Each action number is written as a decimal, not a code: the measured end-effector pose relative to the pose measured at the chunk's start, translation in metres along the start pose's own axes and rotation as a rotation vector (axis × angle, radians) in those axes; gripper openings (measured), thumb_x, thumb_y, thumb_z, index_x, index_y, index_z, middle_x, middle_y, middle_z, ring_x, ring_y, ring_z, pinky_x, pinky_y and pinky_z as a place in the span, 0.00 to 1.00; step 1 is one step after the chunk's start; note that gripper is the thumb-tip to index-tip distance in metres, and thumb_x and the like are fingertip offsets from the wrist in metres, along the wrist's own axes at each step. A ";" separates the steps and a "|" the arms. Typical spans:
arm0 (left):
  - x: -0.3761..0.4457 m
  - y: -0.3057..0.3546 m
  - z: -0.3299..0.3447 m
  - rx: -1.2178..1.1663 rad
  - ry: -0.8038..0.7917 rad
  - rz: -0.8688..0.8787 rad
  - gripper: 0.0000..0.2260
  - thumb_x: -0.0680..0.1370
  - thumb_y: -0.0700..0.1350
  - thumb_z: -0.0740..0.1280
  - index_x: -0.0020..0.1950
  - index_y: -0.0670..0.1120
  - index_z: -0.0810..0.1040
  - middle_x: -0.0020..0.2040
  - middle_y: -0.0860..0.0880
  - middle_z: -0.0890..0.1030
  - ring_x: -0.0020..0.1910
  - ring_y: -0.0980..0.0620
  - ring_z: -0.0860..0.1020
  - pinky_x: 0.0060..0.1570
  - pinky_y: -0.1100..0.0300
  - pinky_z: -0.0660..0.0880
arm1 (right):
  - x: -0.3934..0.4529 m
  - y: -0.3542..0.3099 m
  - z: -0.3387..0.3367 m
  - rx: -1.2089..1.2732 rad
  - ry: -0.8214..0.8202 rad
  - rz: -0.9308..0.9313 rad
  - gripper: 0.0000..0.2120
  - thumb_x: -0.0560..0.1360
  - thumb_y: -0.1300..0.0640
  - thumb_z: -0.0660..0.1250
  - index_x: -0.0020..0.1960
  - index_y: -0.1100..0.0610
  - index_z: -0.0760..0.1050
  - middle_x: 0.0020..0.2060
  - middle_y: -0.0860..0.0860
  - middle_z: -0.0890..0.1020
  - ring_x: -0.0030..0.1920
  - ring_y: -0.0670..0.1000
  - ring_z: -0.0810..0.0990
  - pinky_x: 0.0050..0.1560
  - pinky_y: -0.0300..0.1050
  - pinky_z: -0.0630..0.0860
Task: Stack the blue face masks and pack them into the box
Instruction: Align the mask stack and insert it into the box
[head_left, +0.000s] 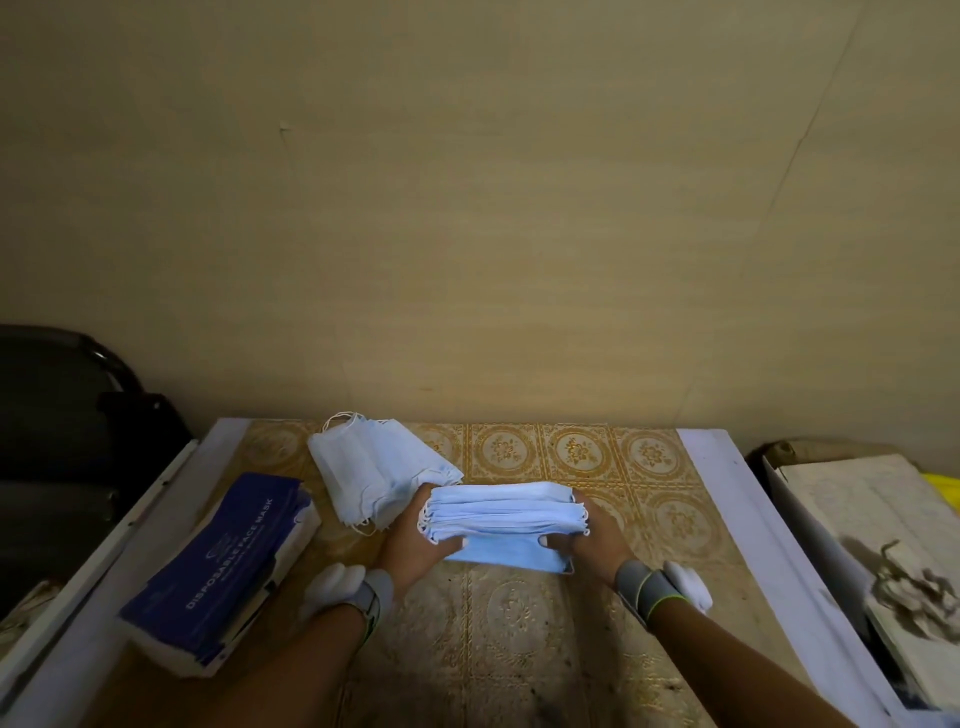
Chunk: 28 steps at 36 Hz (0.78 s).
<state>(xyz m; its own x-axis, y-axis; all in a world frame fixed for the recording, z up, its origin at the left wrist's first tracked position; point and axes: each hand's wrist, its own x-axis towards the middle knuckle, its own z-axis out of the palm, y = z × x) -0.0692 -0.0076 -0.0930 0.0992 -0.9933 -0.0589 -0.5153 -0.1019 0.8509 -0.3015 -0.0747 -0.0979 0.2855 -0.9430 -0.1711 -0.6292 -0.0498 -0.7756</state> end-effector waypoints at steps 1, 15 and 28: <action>-0.001 -0.001 0.000 0.001 -0.033 -0.013 0.26 0.69 0.42 0.74 0.60 0.49 0.63 0.54 0.59 0.70 0.58 0.57 0.71 0.56 0.79 0.66 | 0.000 0.000 0.000 -0.024 -0.012 -0.004 0.28 0.67 0.59 0.75 0.65 0.58 0.70 0.60 0.57 0.79 0.61 0.57 0.76 0.55 0.38 0.69; -0.007 0.013 -0.010 -0.277 -0.046 -0.200 0.26 0.65 0.46 0.73 0.62 0.45 0.72 0.57 0.49 0.78 0.59 0.47 0.75 0.53 0.61 0.72 | -0.005 -0.013 -0.009 0.110 -0.124 0.157 0.16 0.59 0.51 0.74 0.46 0.50 0.78 0.48 0.54 0.82 0.47 0.54 0.80 0.43 0.43 0.77; -0.001 0.031 -0.024 -0.575 0.214 -0.321 0.32 0.77 0.56 0.61 0.77 0.49 0.52 0.76 0.46 0.59 0.75 0.43 0.60 0.72 0.49 0.59 | 0.010 -0.062 0.003 0.545 -0.092 0.112 0.43 0.61 0.29 0.63 0.71 0.44 0.54 0.69 0.52 0.68 0.67 0.60 0.71 0.65 0.63 0.71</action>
<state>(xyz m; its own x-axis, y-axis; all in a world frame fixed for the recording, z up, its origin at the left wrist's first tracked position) -0.0645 -0.0087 -0.0536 0.3675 -0.8802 -0.3001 0.0948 -0.2856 0.9537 -0.2571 -0.0801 -0.0532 0.3155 -0.8989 -0.3039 -0.2019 0.2494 -0.9471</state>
